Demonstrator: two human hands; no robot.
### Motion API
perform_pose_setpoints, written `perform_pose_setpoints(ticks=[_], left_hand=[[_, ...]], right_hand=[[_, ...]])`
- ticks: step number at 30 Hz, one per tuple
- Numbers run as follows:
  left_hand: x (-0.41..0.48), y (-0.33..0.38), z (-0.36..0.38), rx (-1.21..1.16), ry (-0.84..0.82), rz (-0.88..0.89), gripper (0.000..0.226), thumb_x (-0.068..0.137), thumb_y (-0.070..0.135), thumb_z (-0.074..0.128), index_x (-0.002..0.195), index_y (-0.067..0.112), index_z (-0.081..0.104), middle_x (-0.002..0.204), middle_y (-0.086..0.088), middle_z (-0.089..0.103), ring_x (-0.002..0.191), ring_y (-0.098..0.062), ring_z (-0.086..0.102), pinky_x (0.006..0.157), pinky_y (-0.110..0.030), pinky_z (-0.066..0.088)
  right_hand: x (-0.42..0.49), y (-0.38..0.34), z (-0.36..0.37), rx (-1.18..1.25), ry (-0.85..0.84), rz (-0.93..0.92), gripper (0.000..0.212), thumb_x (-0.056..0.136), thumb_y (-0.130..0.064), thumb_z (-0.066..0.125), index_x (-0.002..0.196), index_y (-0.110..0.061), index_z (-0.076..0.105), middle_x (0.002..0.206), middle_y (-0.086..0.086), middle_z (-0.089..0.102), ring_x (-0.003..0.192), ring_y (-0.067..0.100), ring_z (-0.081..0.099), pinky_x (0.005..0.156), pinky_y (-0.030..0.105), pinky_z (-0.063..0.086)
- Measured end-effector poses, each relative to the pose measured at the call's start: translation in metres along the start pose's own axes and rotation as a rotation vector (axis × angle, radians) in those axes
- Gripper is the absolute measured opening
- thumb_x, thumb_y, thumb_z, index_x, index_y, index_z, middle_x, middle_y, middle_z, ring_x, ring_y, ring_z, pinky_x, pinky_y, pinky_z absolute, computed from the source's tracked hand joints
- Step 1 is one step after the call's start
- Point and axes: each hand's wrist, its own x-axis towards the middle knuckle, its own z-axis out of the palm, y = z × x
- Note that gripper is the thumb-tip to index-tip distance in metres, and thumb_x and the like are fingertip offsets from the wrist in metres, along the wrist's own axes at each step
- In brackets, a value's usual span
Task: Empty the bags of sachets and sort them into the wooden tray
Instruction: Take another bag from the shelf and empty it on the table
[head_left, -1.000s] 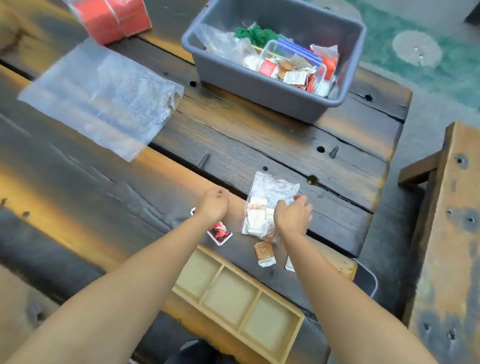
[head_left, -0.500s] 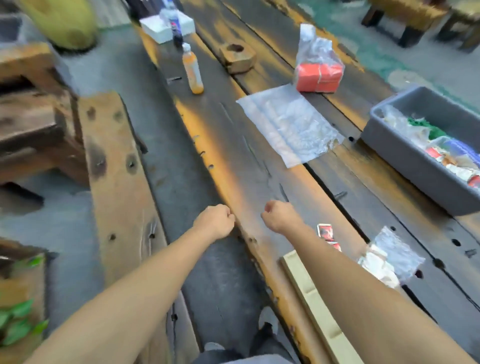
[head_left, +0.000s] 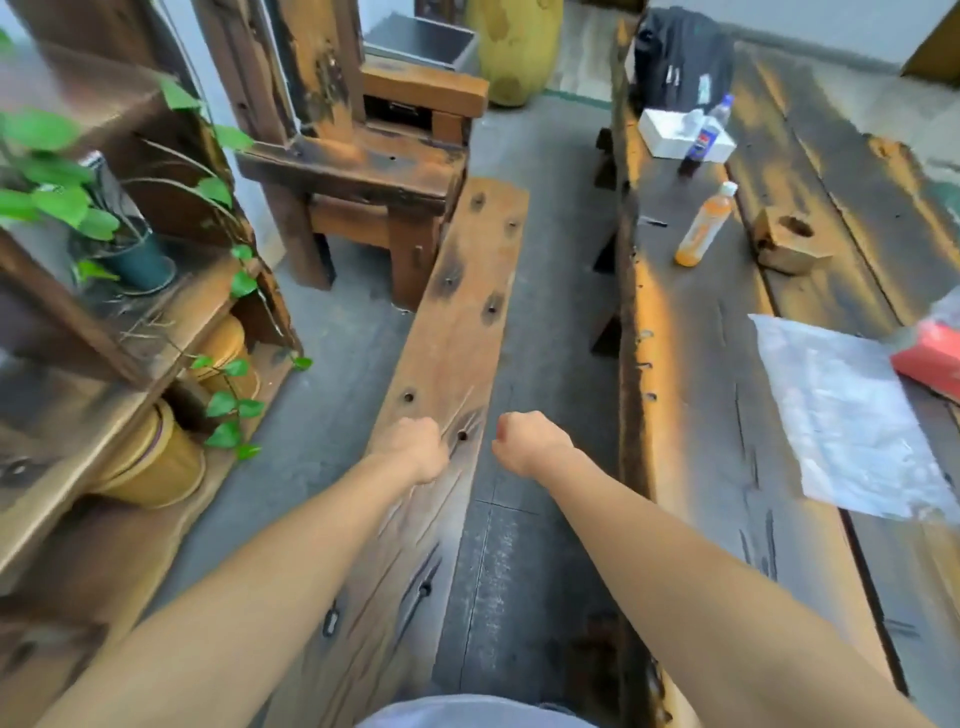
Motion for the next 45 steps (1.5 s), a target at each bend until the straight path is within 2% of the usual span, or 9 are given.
perform_pose_setpoints(ticks=[8, 14, 19, 25, 31, 37, 39, 41, 45], left_hand=[[-0.039, -0.126, -0.007, -0.050, 0.053, -0.240, 0.040, 0.094, 0.034, 0.045, 0.120, 0.015, 0.068, 0.129, -0.015, 0.065, 0.117, -0.035, 0.063, 0.093, -0.039, 0.052], [-0.057, -0.187, 0.001, -0.095, 0.071, -0.402, 0.038, 0.097, 0.034, 0.043, 0.119, 0.015, 0.067, 0.130, -0.014, 0.064, 0.119, -0.034, 0.061, 0.092, -0.038, 0.051], [-0.079, -0.227, -0.001, -0.178, 0.078, -0.569, 0.039, 0.096, 0.034, 0.043, 0.120, 0.015, 0.067, 0.131, -0.012, 0.064, 0.121, -0.032, 0.060, 0.096, -0.038, 0.051], [-0.106, -0.250, -0.035, -0.245, 0.162, -0.772, 0.044, 0.097, 0.038, 0.042, 0.128, 0.015, 0.063, 0.136, -0.013, 0.061, 0.124, -0.033, 0.059, 0.096, -0.036, 0.049], [-0.135, -0.263, -0.063, -0.272, 0.204, -0.904, 0.043, 0.097, 0.039, 0.040, 0.124, 0.016, 0.064, 0.133, -0.014, 0.061, 0.120, -0.035, 0.060, 0.095, -0.039, 0.049], [-0.159, -0.282, -0.089, -0.297, 0.231, -1.044, 0.044, 0.098, 0.041, 0.040, 0.126, 0.015, 0.063, 0.134, -0.014, 0.060, 0.123, -0.034, 0.058, 0.097, -0.039, 0.047], [-0.166, -0.288, -0.100, -0.293, 0.251, -1.073, 0.044, 0.098, 0.041, 0.040, 0.125, 0.015, 0.062, 0.132, -0.013, 0.061, 0.121, -0.035, 0.059, 0.095, -0.039, 0.048], [-0.175, -0.294, -0.108, -0.269, 0.274, -1.091, 0.043, 0.098, 0.040, 0.039, 0.123, 0.016, 0.063, 0.129, -0.013, 0.062, 0.118, -0.035, 0.060, 0.093, -0.040, 0.048], [-0.198, -0.309, -0.119, -0.247, 0.302, -1.123, 0.041, 0.099, 0.040, 0.038, 0.122, 0.016, 0.063, 0.126, -0.012, 0.062, 0.116, -0.036, 0.060, 0.089, -0.040, 0.048]], right_hand=[[0.012, -0.131, 0.035, -0.188, -0.099, -0.246, 0.036, 0.093, -0.031, 0.043, 0.120, -0.011, 0.058, 0.126, 0.019, 0.059, 0.116, 0.039, 0.057, 0.090, 0.041, 0.048], [0.019, -0.205, 0.066, -0.316, -0.132, -0.410, 0.038, 0.093, -0.030, 0.044, 0.124, -0.014, 0.059, 0.129, 0.015, 0.060, 0.119, 0.036, 0.058, 0.093, 0.043, 0.048], [0.023, -0.250, 0.073, -0.451, -0.119, -0.575, 0.035, 0.091, -0.028, 0.045, 0.118, -0.013, 0.061, 0.127, 0.016, 0.061, 0.118, 0.037, 0.059, 0.093, 0.042, 0.050], [0.033, -0.304, 0.058, -0.539, -0.118, -0.776, 0.035, 0.094, -0.031, 0.047, 0.121, -0.014, 0.059, 0.129, 0.015, 0.058, 0.120, 0.037, 0.055, 0.094, 0.044, 0.048], [0.030, -0.359, 0.047, -0.613, -0.135, -0.940, 0.035, 0.092, -0.025, 0.049, 0.122, -0.012, 0.062, 0.128, 0.013, 0.061, 0.117, 0.036, 0.059, 0.090, 0.041, 0.049], [0.022, -0.414, 0.038, -0.694, -0.315, -1.089, 0.043, 0.091, -0.036, 0.048, 0.121, -0.008, 0.062, 0.130, 0.018, 0.061, 0.117, 0.036, 0.058, 0.097, 0.041, 0.050], [0.016, -0.433, 0.036, -0.744, -0.358, -1.119, 0.045, 0.093, -0.039, 0.048, 0.121, -0.008, 0.063, 0.130, 0.017, 0.060, 0.117, 0.036, 0.057, 0.093, 0.038, 0.047], [0.007, -0.452, 0.034, -0.795, -0.367, -1.152, 0.047, 0.093, -0.042, 0.048, 0.122, -0.008, 0.063, 0.129, 0.015, 0.061, 0.115, 0.034, 0.057, 0.089, 0.036, 0.045], [-0.016, -0.489, 0.035, -0.838, -0.349, -1.175, 0.055, 0.091, -0.049, 0.051, 0.128, -0.008, 0.060, 0.132, 0.014, 0.060, 0.113, 0.034, 0.059, 0.091, 0.036, 0.049]])
